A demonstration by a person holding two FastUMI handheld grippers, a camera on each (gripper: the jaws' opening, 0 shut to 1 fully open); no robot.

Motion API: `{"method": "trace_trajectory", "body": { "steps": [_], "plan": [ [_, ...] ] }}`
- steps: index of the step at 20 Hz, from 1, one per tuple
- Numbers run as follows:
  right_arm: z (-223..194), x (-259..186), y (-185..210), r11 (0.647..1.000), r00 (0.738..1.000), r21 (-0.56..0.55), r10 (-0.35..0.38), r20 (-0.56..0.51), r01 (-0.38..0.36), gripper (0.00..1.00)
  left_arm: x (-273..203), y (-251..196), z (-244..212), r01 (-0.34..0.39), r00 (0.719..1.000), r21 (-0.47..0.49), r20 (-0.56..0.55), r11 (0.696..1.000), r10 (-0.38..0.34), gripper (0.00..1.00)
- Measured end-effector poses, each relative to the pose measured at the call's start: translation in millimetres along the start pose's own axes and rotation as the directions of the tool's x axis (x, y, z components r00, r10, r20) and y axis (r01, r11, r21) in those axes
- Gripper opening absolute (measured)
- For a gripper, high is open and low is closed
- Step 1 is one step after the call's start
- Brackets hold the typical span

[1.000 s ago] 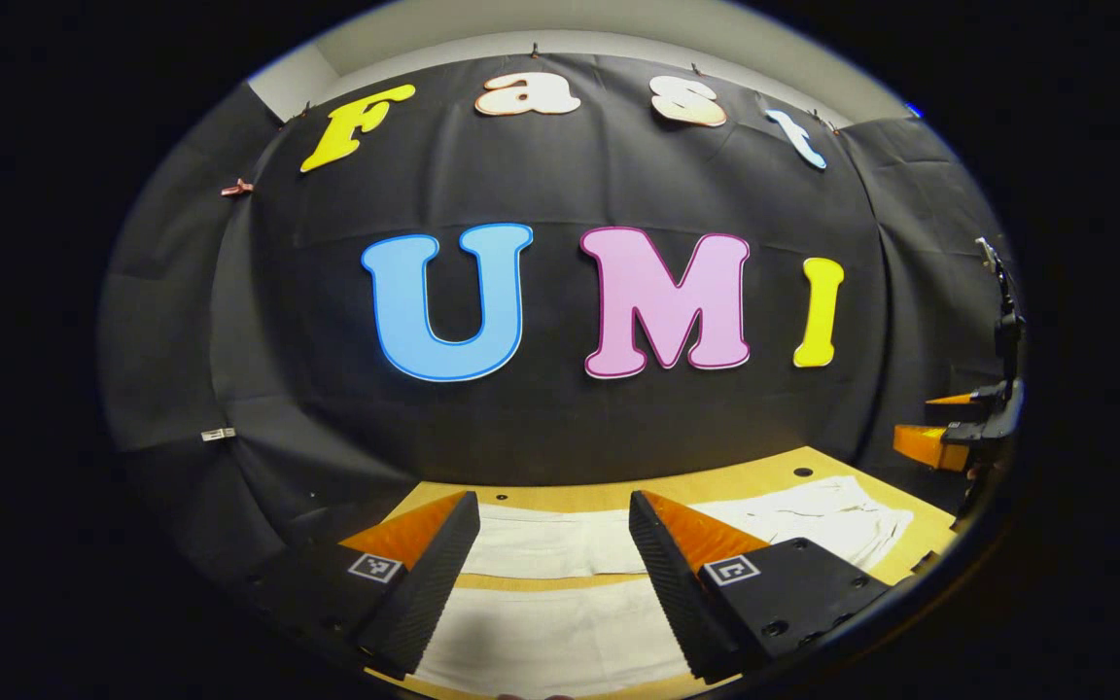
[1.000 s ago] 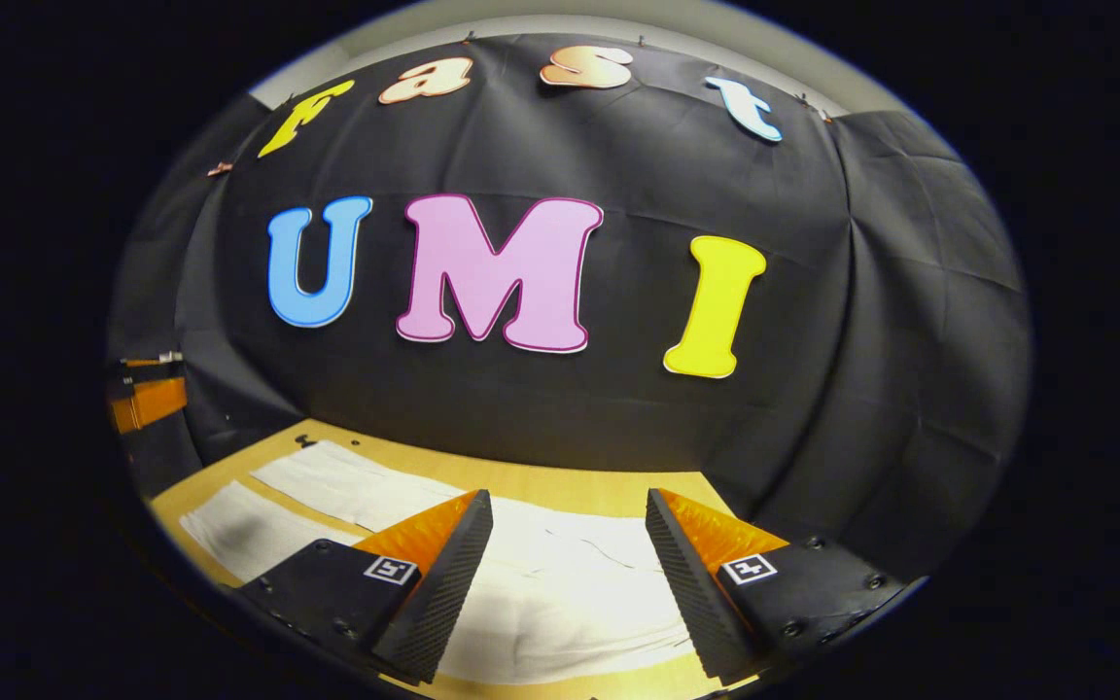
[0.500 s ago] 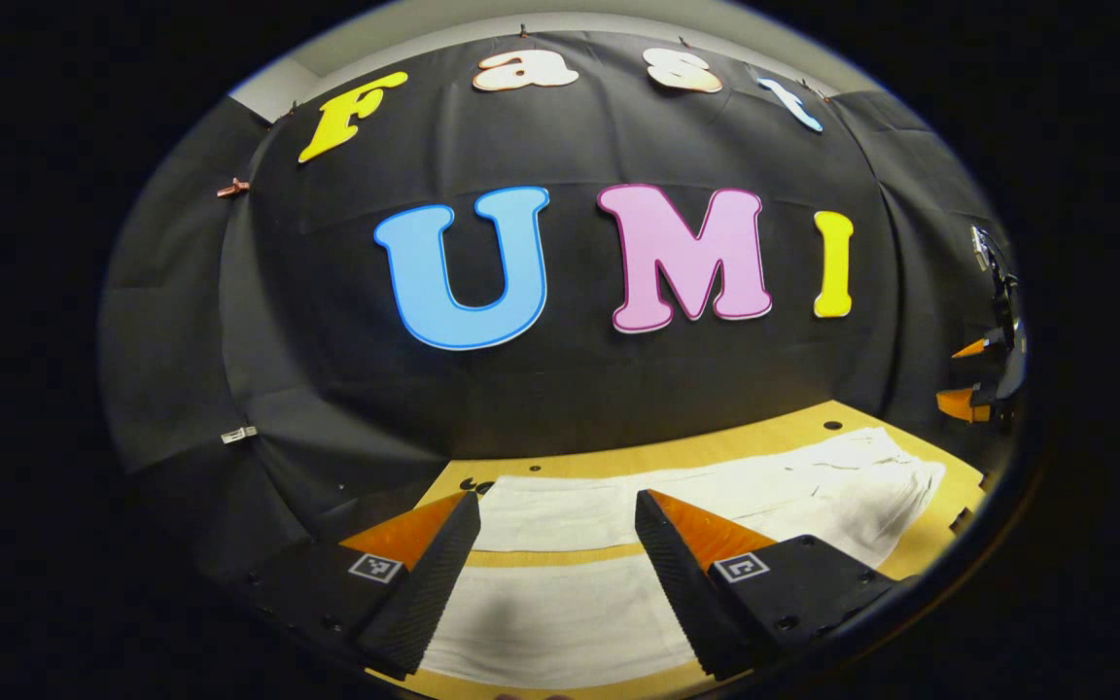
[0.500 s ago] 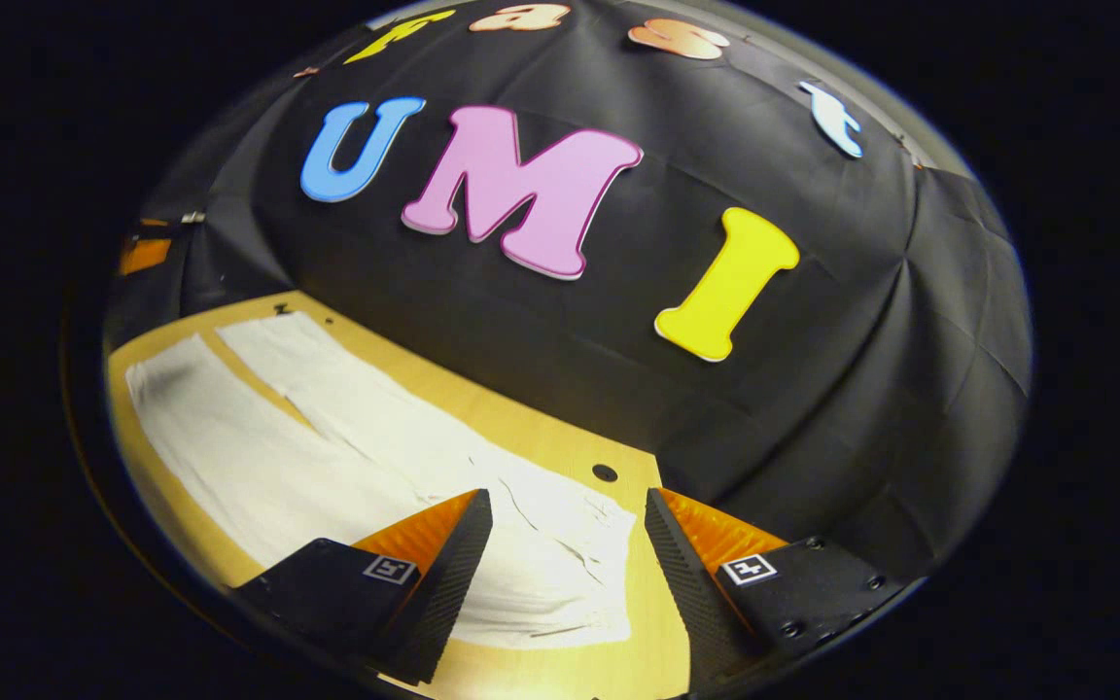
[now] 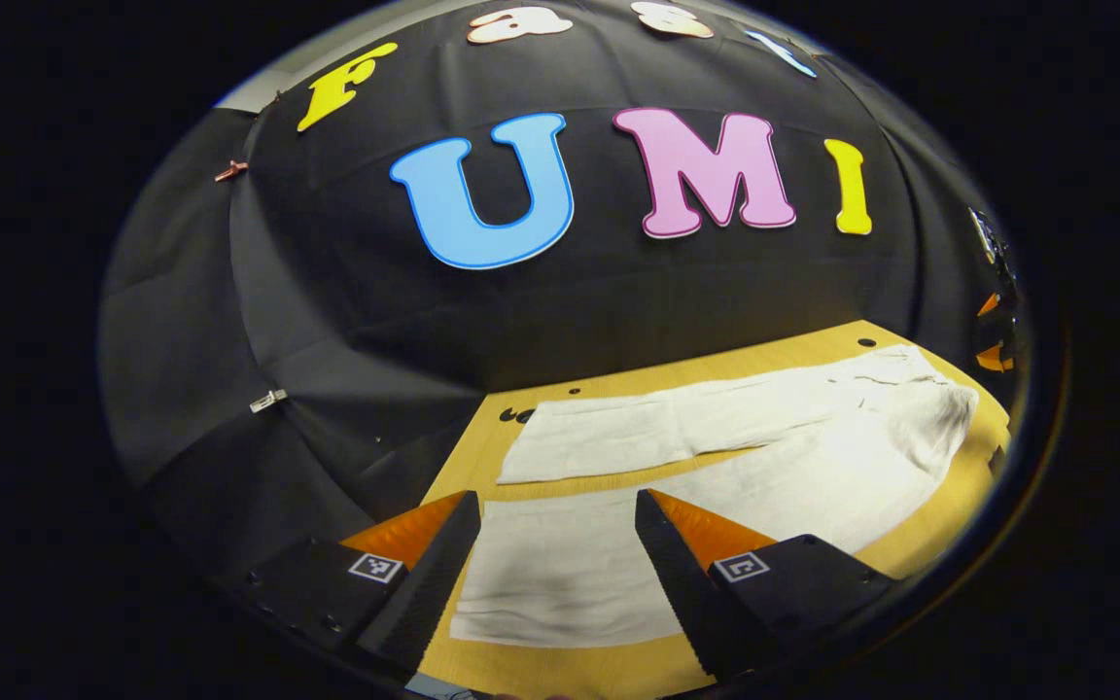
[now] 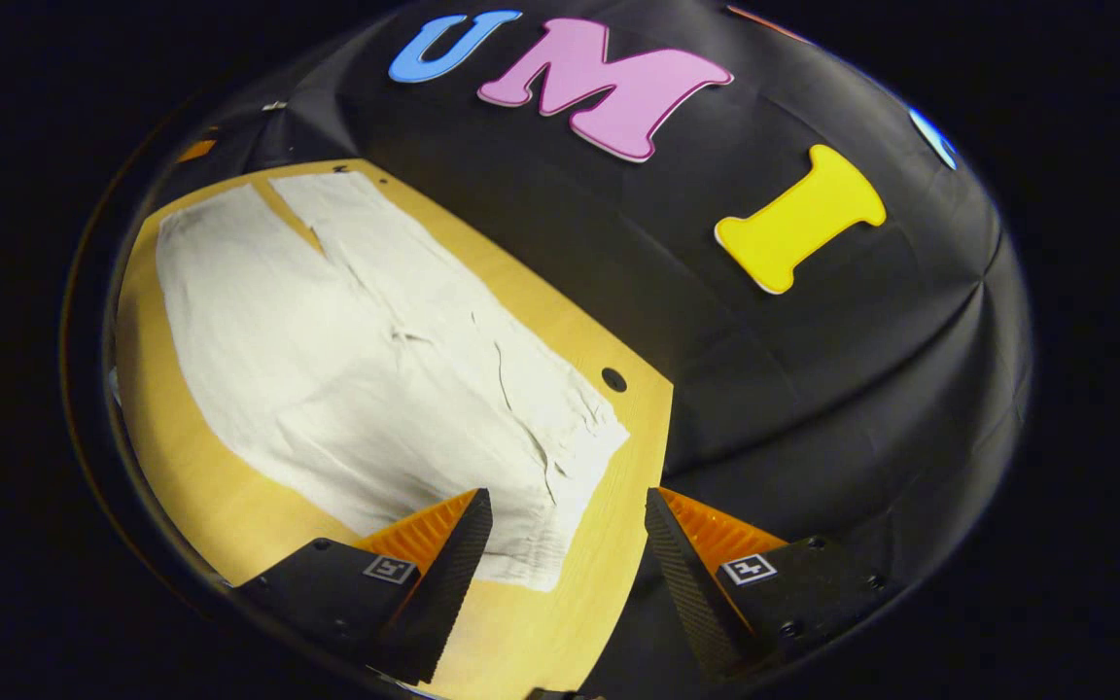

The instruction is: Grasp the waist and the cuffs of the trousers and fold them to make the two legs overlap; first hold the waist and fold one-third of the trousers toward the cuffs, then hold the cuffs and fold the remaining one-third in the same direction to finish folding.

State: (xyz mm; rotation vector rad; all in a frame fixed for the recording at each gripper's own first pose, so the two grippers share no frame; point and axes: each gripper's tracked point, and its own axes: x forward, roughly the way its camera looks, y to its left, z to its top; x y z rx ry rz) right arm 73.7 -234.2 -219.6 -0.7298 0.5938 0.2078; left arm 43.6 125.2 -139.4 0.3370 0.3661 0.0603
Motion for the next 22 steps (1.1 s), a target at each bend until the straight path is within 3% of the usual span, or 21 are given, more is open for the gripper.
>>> {"method": "trace_trajectory", "body": {
  "steps": [3, 11, 16, 18, 22],
  "plan": [
    [-30.3, 14.2, 0.3, 0.989, 0.996, -0.123, 0.072, -0.059, -0.078, 0.97, -2.3, -4.2, -21.7, -0.004, 0.998, -0.015, -0.061, 1.0, 0.003, 1.0],
    [-95.8, 39.7, 16.3, 0.921, 0.965, -0.312, 0.177, -0.193, -0.231, 0.97, -14.1, 20.0, -58.3, -0.148, 0.978, -0.086, -0.158, 0.985, 0.134, 1.0],
    [-112.8, 58.4, 18.7, 0.868, 0.96, -0.428, 0.165, -0.226, -0.251, 0.98, -22.1, 55.5, -92.8, -0.217, 0.95, -0.019, -0.233, 0.976, 0.207, 1.0],
    [-121.8, 66.6, 26.9, 0.81, 0.951, -0.515, 0.163, -0.264, -0.282, 0.97, -22.2, 66.7, -103.3, -0.215, 0.941, 0.027, -0.262, 0.976, 0.215, 1.0],
    [-96.3, 78.9, 41.9, 0.611, 0.98, -0.766, 0.131, -0.152, -0.2, 0.93, -22.6, 91.3, -112.7, -0.179, 0.935, 0.152, -0.28, 0.972, 0.216, 0.98]
  ]
}}
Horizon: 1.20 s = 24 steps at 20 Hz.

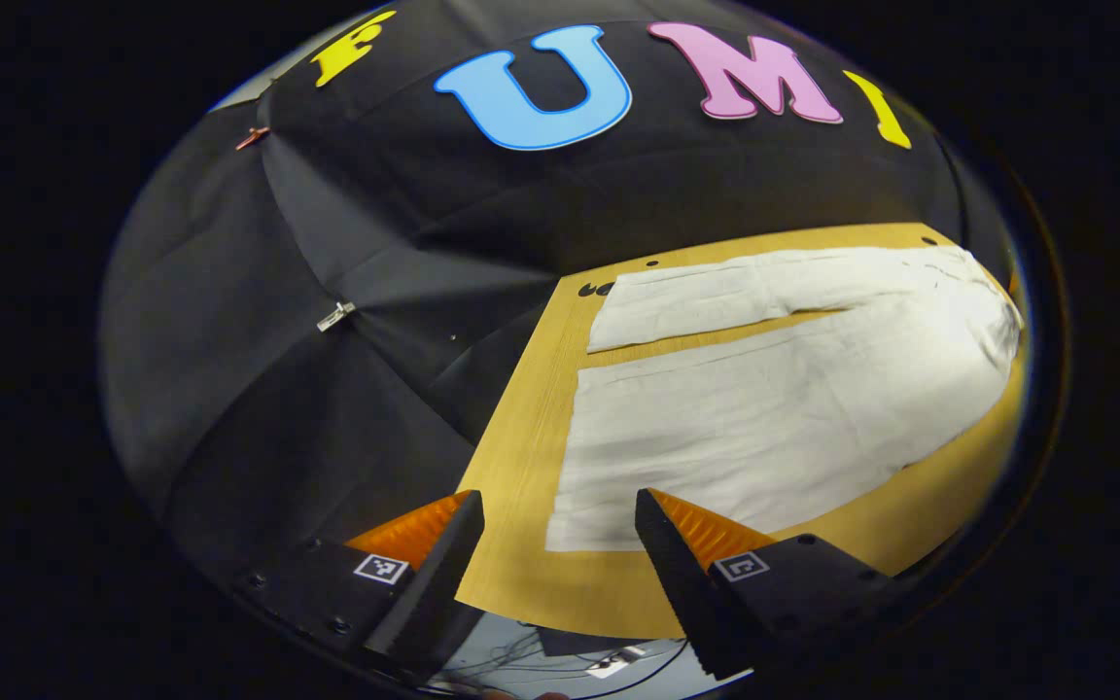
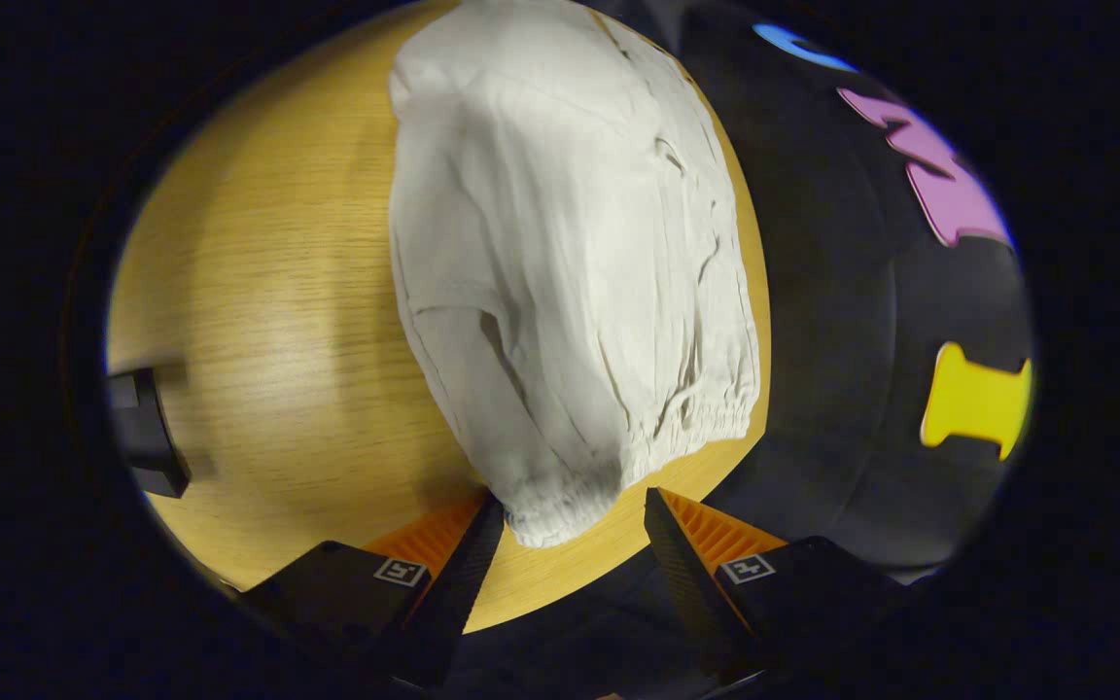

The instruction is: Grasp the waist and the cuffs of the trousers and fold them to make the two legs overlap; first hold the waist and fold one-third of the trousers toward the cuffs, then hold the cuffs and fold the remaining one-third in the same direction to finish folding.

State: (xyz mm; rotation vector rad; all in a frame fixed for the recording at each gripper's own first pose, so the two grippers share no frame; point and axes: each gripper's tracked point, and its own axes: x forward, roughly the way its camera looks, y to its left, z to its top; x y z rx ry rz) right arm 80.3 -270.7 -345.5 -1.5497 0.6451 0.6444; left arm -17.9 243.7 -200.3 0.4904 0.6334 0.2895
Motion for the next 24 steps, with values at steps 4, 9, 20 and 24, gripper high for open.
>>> {"method": "trace_trajectory", "body": {
  "steps": [4, 9, 20, 24],
  "plan": [
    [1.2, 3.1, -3.3, 1.0, 1.0, -0.005, -0.011, -0.007, 0.011, 0.93, 21.5, 9.0, -17.7, 0.038, 0.999, 0.129, -0.043, 0.991, -0.033, 0.98],
    [1.6, 12.4, 3.3, 0.997, 0.995, 0.004, 0.076, -0.063, -0.076, 0.7, 54.6, 20.0, -36.3, 0.104, 0.993, 0.345, -0.088, 0.933, -0.078, 0.98],
    [2.6, 17.9, 9.5, 0.972, 0.965, 0.068, 0.232, -0.121, -0.225, 0.09, 88.4, 10.4, -74.4, 0.316, 0.929, 0.898, -0.226, 0.307, -0.294, 0.99],
    [3.9, 17.1, 9.6, 0.977, 0.969, 0.009, 0.212, -0.126, -0.212, 0.09, 95.3, -6.5, -80.1, 0.356, 0.908, 0.903, -0.272, 0.242, -0.318, 0.99]
  ]
}}
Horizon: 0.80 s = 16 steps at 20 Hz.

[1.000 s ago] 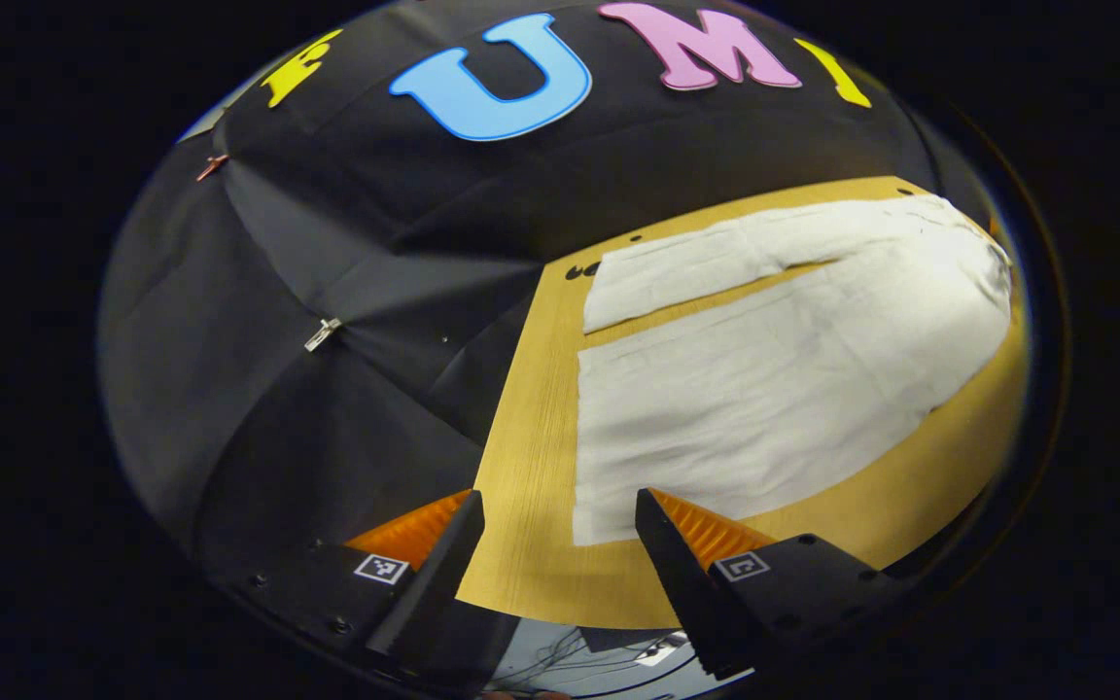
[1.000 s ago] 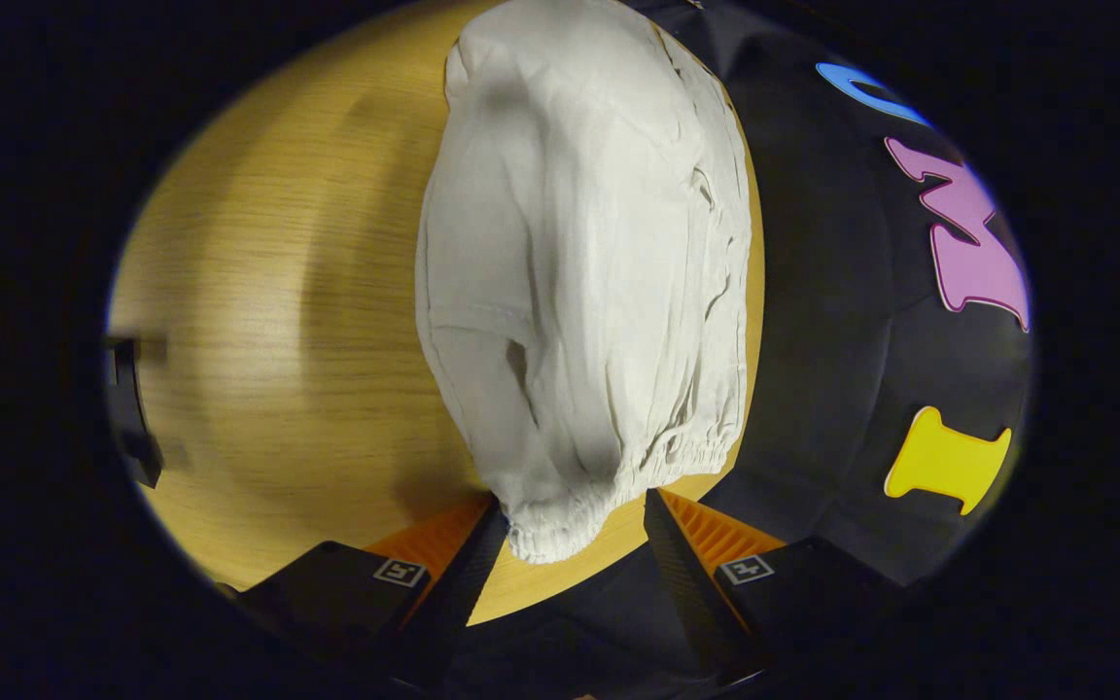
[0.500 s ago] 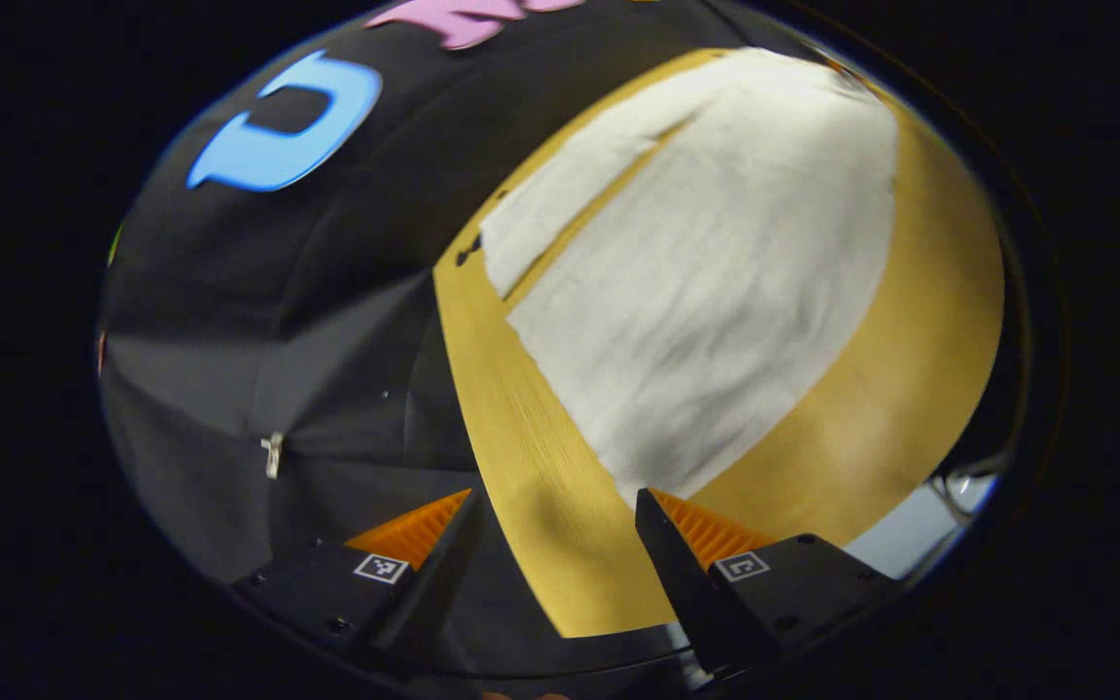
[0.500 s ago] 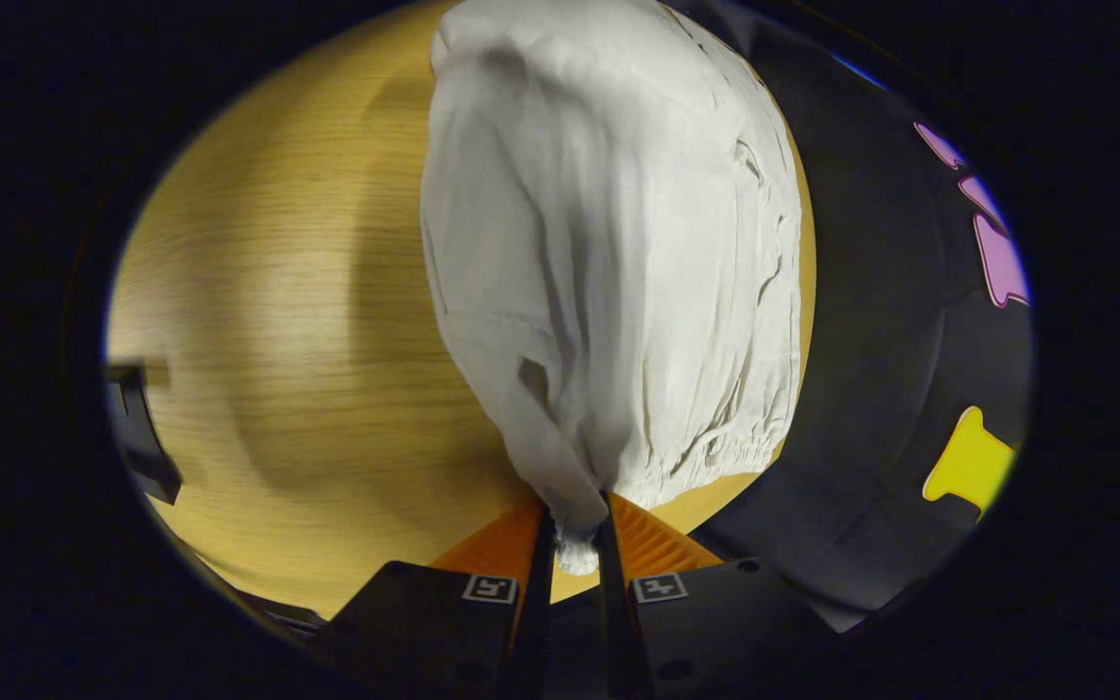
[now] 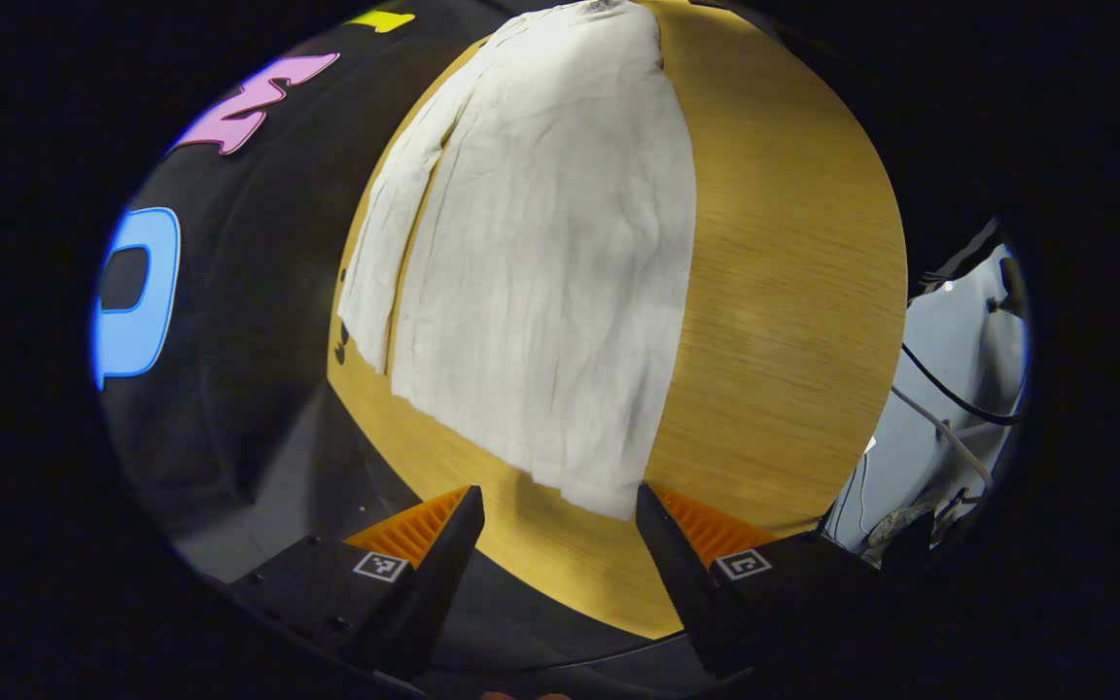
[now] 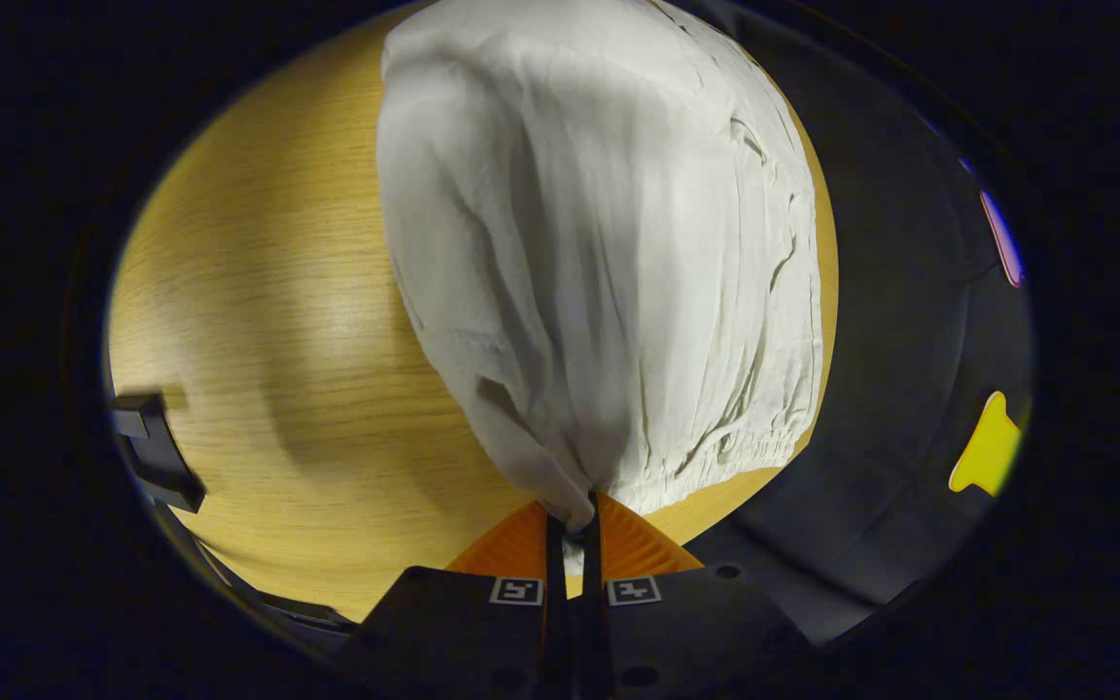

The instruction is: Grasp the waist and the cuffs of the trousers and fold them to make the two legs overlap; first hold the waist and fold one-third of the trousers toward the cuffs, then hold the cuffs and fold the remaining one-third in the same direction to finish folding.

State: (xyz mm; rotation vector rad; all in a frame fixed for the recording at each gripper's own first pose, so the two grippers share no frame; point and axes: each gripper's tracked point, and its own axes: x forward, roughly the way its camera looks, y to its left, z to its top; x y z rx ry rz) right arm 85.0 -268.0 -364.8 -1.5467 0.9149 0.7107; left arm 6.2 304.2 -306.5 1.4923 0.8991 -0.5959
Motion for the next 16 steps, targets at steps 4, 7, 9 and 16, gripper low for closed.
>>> {"method": "trace_trajectory", "body": {
  "steps": [4, 7, 9, 16],
  "plan": [
    [0.1, -0.3, 0.4, 1.0, 1.0, -0.025, -0.015, 0.017, 0.015, 0.09, 16.6, 9.2, 1.4, -0.004, 1.0, 0.062, 0.006, 0.998, 0.003, 0.94],
    [-1.3, 0.8, 0.3, 0.999, 1.0, -0.033, -0.018, 0.024, 0.019, 0.09, 30.3, 21.6, 7.0, -0.015, 1.0, 0.03, -0.012, 0.999, 0.015, 0.85],
    [0.3, -1.4, -1.3, 1.0, 0.999, -0.023, -0.017, 0.033, 0.018, 0.09, 39.1, 30.8, 15.4, -0.038, 0.999, 0.042, -0.018, 0.998, 0.039, 0.66],
    [-2.7, 3.9, -1.2, 0.991, 0.996, 0.117, 0.062, 0.068, -0.07, 0.07, 52.0, 29.5, 18.3, -0.117, 0.99, 0.014, -0.082, 0.993, 0.117, 0.05]
  ]
}}
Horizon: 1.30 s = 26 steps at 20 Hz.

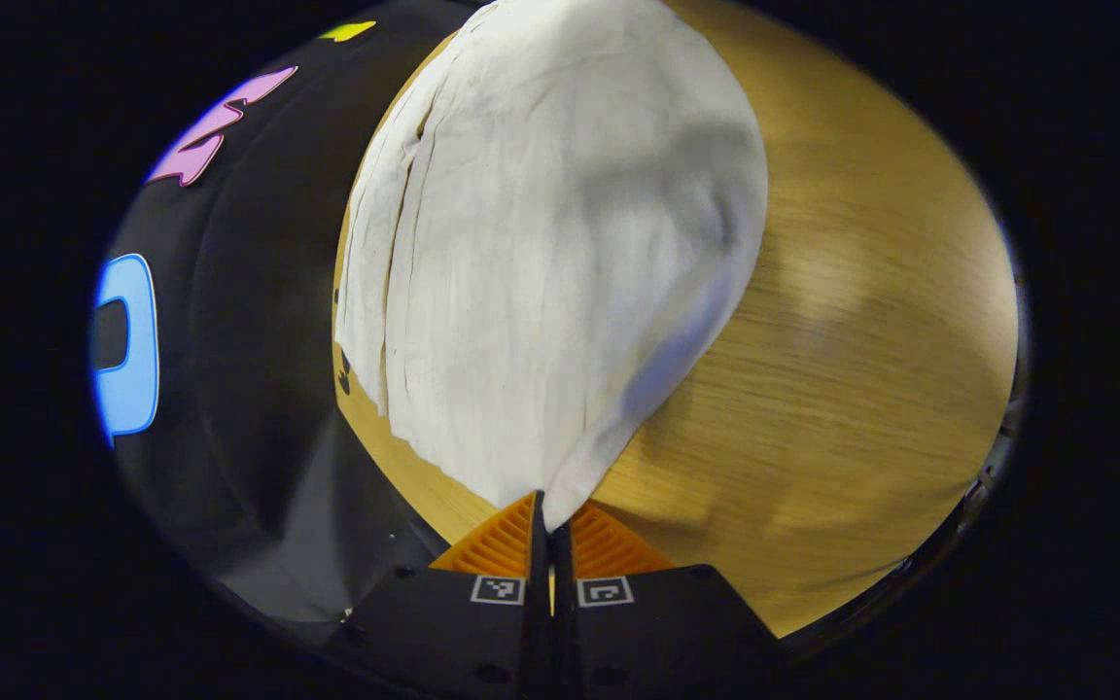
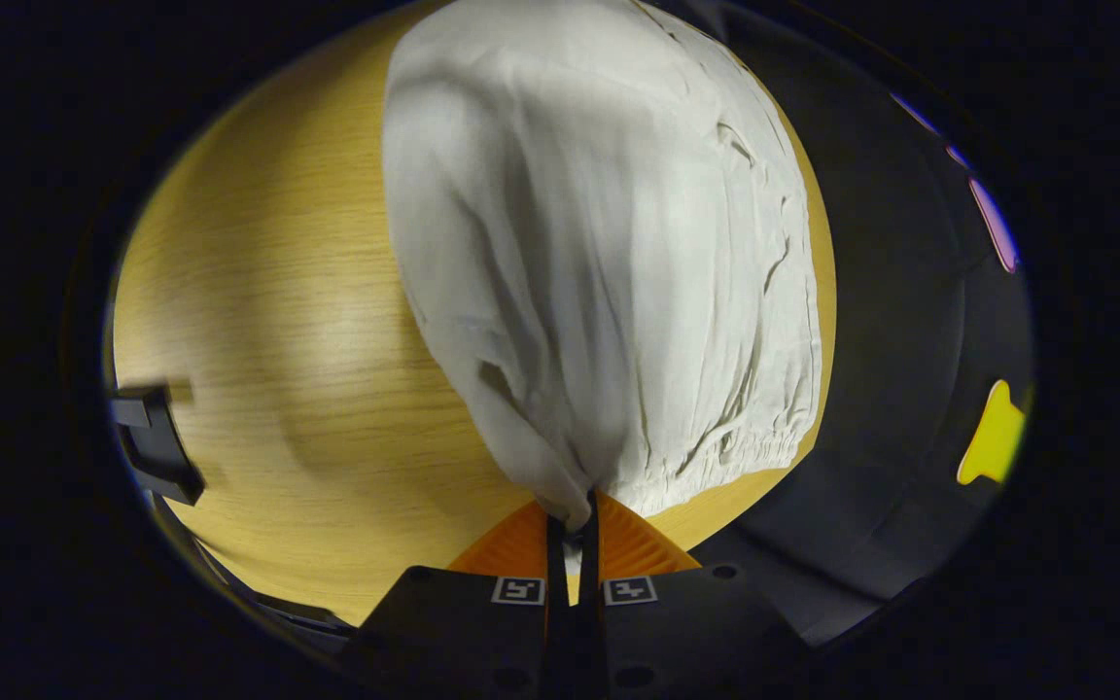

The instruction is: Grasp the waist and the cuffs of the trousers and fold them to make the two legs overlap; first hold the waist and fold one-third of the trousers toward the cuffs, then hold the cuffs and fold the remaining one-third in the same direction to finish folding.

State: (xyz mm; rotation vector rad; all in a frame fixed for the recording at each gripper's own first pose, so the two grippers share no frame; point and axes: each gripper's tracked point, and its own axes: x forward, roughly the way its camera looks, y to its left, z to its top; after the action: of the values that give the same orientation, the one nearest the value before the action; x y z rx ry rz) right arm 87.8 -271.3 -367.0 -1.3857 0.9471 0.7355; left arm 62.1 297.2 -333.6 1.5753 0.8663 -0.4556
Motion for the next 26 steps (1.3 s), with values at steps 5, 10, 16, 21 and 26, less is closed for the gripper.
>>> {"method": "trace_trajectory", "body": {
  "steps": [5, 10, 16, 21, 26],
  "plan": [
    [1.6, -4.6, -0.5, 0.998, 0.998, -0.053, -0.028, 0.053, 0.031, 0.05, -0.8, 3.2, 0.2, 0.012, 1.0, -0.121, -0.015, 0.993, -0.014, 0.05],
    [2.8, -16.2, -12.8, 0.995, 0.993, 0.053, -0.089, 0.08, 0.085, 0.05, -7.7, 57.4, -2.6, -0.128, 0.992, -0.29, -0.053, 0.948, 0.118, 0.06],
    [-2.1, -28.9, -62.2, 0.943, 0.971, 0.253, -0.236, 0.045, 0.217, 0.05, -14.5, 133.1, 15.2, -0.233, 0.972, -0.333, -0.04, 0.914, 0.233, 0.06],
    [1.4, -45.6, -117.1, 0.876, 0.948, 0.389, -0.319, 0.021, 0.286, 0.05, -12.5, 202.4, 26.4, -0.304, 0.946, -0.417, -0.025, 0.857, 0.324, 0.05],
    [3.0, -55.8, -173.0, 0.755, 0.922, 0.57, -0.387, -0.01, 0.324, 0.05, -0.8, 277.7, 39.9, -0.364, 0.917, -0.447, -0.016, 0.817, 0.399, 0.05]
  ]
}}
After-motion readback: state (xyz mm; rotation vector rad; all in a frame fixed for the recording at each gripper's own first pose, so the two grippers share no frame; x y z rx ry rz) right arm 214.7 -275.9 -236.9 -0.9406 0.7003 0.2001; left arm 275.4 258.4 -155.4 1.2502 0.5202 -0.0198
